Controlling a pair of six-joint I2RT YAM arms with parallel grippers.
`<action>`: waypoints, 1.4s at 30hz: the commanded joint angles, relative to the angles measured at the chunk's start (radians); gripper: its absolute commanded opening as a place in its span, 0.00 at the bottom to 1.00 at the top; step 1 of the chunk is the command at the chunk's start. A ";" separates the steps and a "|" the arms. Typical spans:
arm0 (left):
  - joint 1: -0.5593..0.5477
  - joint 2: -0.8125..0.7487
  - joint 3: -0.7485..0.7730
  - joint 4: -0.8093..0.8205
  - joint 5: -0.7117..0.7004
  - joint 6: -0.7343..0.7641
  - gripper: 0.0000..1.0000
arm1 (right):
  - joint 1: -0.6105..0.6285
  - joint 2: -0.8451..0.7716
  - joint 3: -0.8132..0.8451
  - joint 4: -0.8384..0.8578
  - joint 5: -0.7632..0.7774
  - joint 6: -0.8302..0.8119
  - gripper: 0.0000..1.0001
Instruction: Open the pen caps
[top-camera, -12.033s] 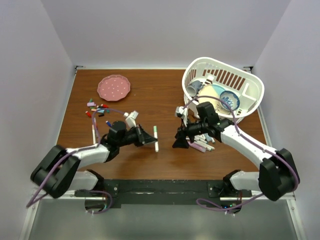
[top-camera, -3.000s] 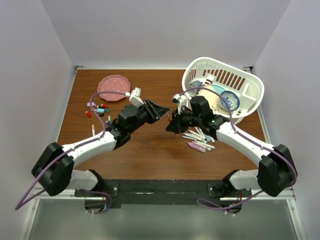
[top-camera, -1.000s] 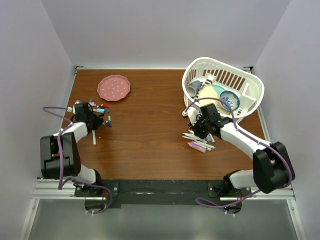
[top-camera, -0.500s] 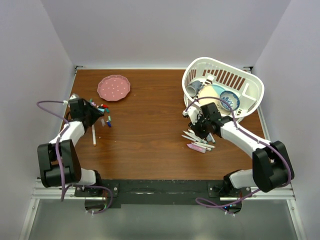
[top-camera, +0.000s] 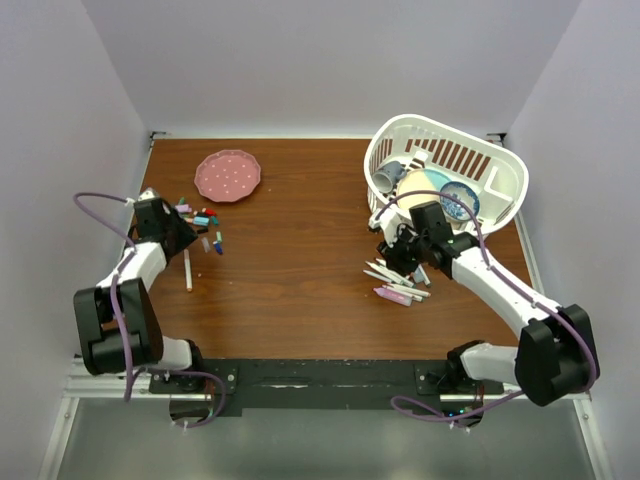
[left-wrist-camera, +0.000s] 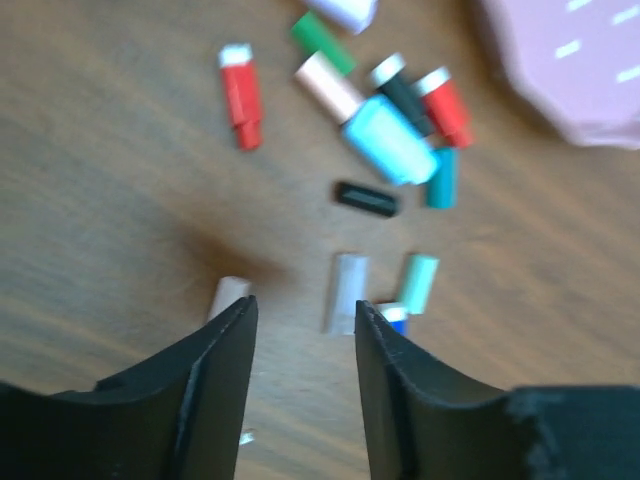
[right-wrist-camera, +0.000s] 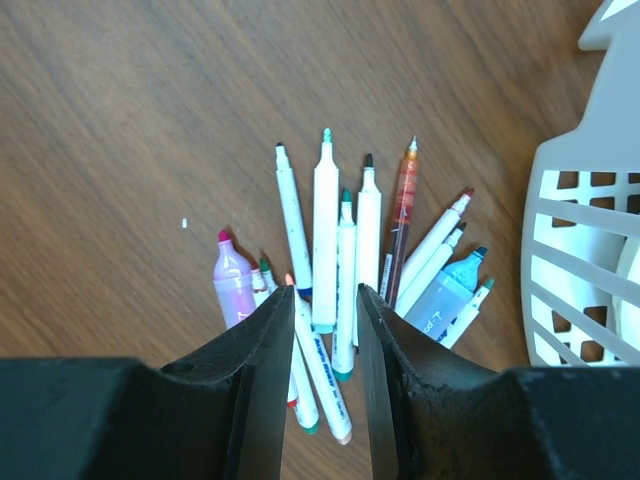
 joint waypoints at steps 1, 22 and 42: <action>0.007 0.081 0.102 -0.082 -0.090 0.115 0.46 | -0.007 -0.050 0.031 -0.014 -0.057 -0.017 0.36; -0.003 0.230 0.142 -0.235 -0.104 0.159 0.25 | -0.067 -0.133 0.019 -0.022 -0.158 -0.014 0.38; -0.171 -0.495 -0.209 0.181 0.501 -0.380 0.00 | -0.058 -0.164 -0.020 0.013 -0.745 0.058 0.60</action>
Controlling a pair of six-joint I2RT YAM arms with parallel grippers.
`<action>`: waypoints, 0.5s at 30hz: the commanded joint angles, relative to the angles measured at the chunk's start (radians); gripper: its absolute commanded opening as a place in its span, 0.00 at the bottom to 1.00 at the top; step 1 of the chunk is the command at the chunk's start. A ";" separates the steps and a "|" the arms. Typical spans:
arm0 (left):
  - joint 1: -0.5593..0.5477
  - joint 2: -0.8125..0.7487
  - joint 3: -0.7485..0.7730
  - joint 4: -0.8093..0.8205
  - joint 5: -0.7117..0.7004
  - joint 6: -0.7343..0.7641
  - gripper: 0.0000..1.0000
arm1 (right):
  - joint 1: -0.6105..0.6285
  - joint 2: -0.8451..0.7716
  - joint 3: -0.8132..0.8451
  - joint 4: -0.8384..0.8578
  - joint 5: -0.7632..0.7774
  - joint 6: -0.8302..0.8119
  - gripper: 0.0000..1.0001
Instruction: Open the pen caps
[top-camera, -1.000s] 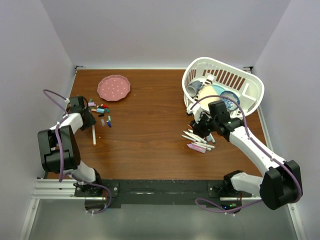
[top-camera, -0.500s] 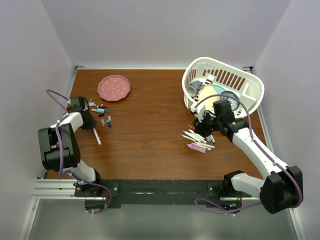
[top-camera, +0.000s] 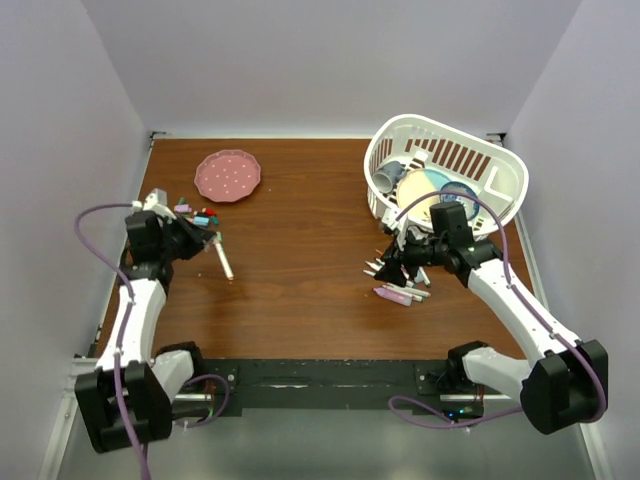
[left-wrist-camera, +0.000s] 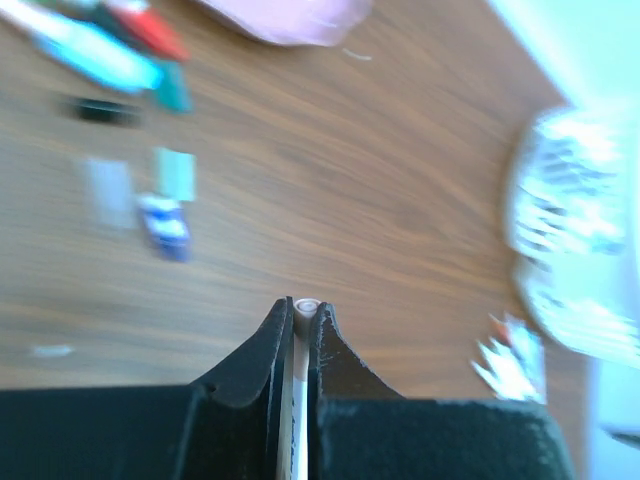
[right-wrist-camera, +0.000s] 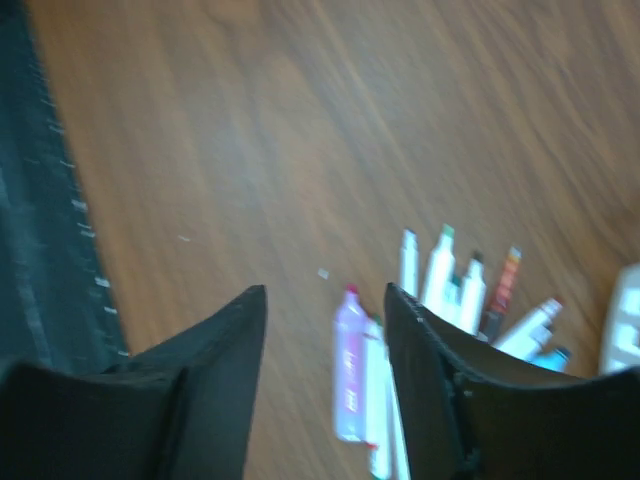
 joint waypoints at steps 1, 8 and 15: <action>-0.194 -0.135 -0.134 0.333 0.107 -0.337 0.00 | 0.031 0.007 -0.017 0.103 -0.313 0.188 0.61; -0.663 -0.050 -0.157 0.710 -0.218 -0.531 0.00 | 0.175 0.191 0.065 0.346 -0.355 0.551 0.69; -0.813 0.139 -0.085 0.886 -0.327 -0.556 0.00 | 0.226 0.252 0.136 0.530 -0.234 0.868 0.70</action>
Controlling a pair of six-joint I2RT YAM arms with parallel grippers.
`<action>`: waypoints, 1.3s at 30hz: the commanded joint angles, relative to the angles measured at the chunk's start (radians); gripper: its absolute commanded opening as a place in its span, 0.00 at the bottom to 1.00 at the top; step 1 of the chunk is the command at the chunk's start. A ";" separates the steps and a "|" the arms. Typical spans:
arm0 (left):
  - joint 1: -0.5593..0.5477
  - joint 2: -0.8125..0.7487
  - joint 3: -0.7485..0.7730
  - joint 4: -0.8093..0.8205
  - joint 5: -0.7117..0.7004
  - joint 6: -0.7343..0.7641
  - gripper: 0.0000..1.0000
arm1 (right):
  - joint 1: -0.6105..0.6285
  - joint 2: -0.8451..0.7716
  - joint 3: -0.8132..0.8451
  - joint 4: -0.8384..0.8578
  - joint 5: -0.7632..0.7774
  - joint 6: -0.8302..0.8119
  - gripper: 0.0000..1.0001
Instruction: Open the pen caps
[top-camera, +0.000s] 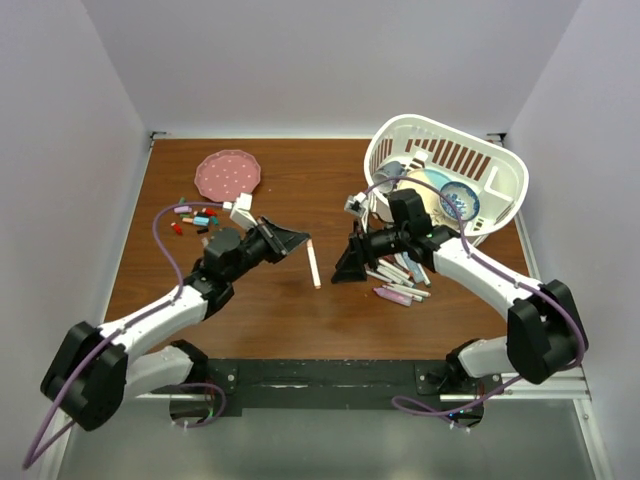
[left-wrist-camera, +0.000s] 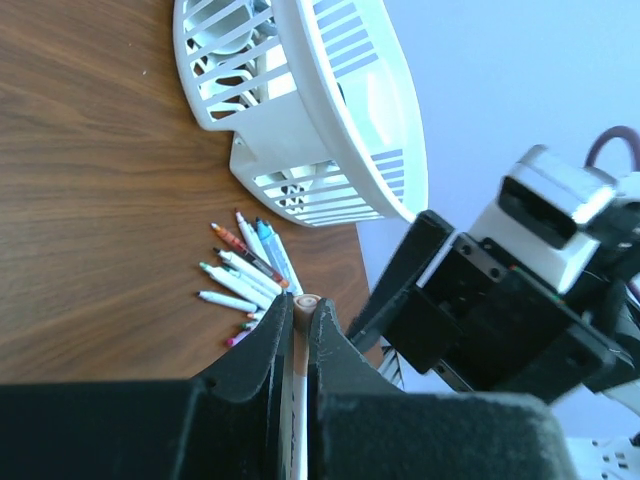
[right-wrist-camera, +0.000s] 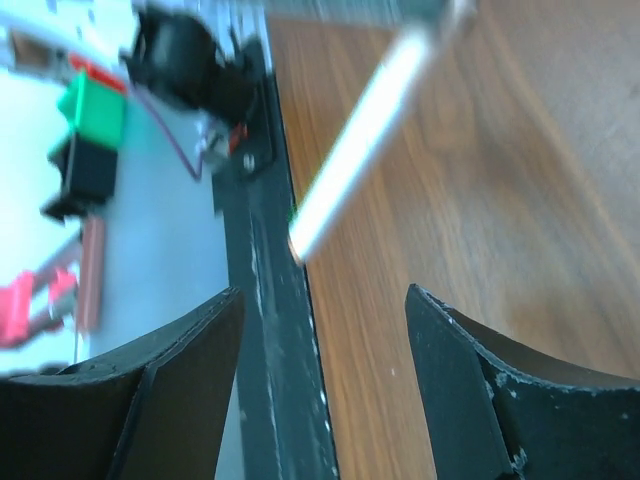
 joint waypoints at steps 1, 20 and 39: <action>-0.062 0.083 0.077 0.198 -0.125 -0.044 0.00 | 0.034 -0.024 0.045 0.252 0.043 0.305 0.70; -0.087 0.132 0.023 0.388 -0.102 -0.046 0.15 | 0.060 0.050 0.069 0.222 0.172 0.317 0.00; -0.086 0.215 0.068 0.397 0.062 0.065 0.08 | 0.057 0.045 0.074 0.158 0.120 0.209 0.00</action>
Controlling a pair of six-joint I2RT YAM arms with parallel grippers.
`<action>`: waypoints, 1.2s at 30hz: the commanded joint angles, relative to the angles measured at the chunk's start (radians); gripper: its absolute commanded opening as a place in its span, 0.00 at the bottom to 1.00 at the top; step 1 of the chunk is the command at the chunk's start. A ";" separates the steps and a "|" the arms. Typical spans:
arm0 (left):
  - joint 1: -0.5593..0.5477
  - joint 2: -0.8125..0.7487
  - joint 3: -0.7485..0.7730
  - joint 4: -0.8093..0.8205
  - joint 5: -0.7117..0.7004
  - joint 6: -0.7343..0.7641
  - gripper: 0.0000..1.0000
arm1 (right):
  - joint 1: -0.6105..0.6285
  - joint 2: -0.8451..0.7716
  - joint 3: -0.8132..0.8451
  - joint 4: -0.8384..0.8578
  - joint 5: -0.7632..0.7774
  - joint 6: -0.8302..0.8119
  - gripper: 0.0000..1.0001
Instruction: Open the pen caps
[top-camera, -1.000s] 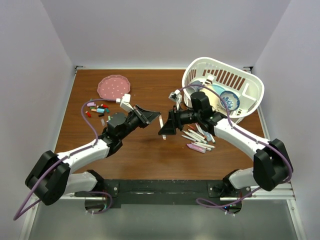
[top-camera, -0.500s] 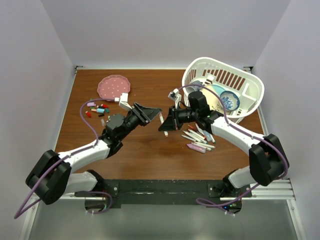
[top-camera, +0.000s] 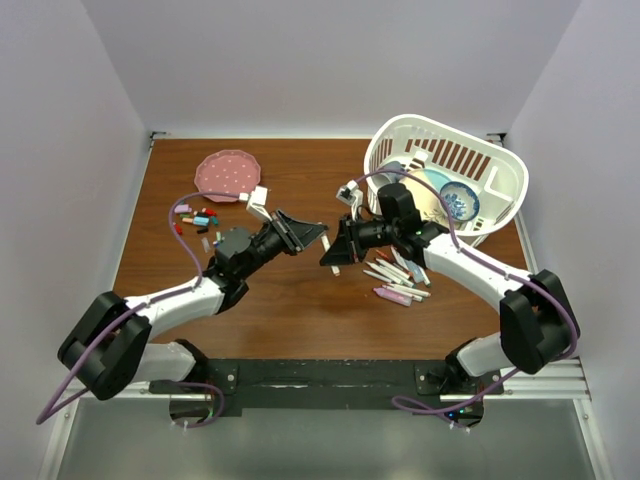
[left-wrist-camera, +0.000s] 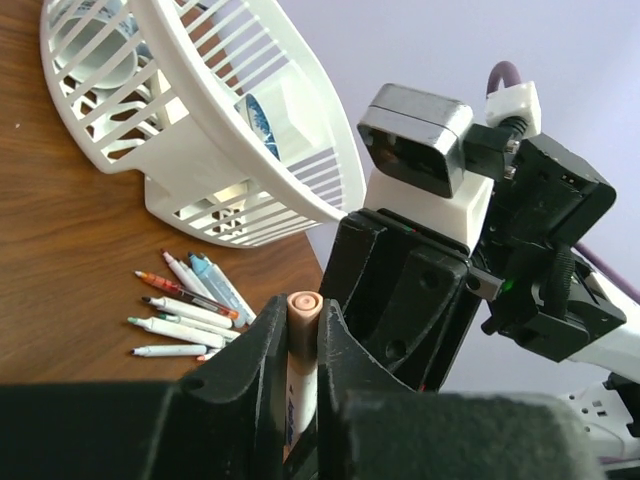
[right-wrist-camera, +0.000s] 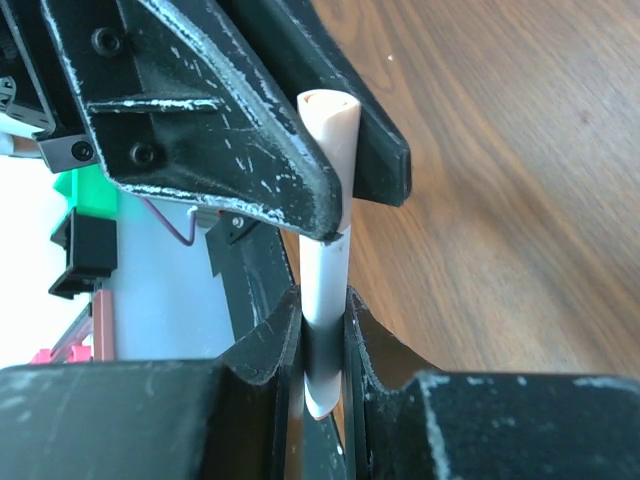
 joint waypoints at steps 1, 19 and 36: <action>-0.006 0.027 0.045 0.054 0.061 0.029 0.01 | 0.001 -0.018 0.017 0.019 -0.042 -0.029 0.00; 0.594 -0.230 0.311 -0.632 -0.056 0.213 0.00 | 0.001 -0.191 -0.036 -0.384 0.329 -0.587 0.00; 0.835 -0.277 -0.048 -0.894 -0.076 0.282 0.00 | -0.087 -0.179 -0.197 -0.463 0.851 -0.891 0.07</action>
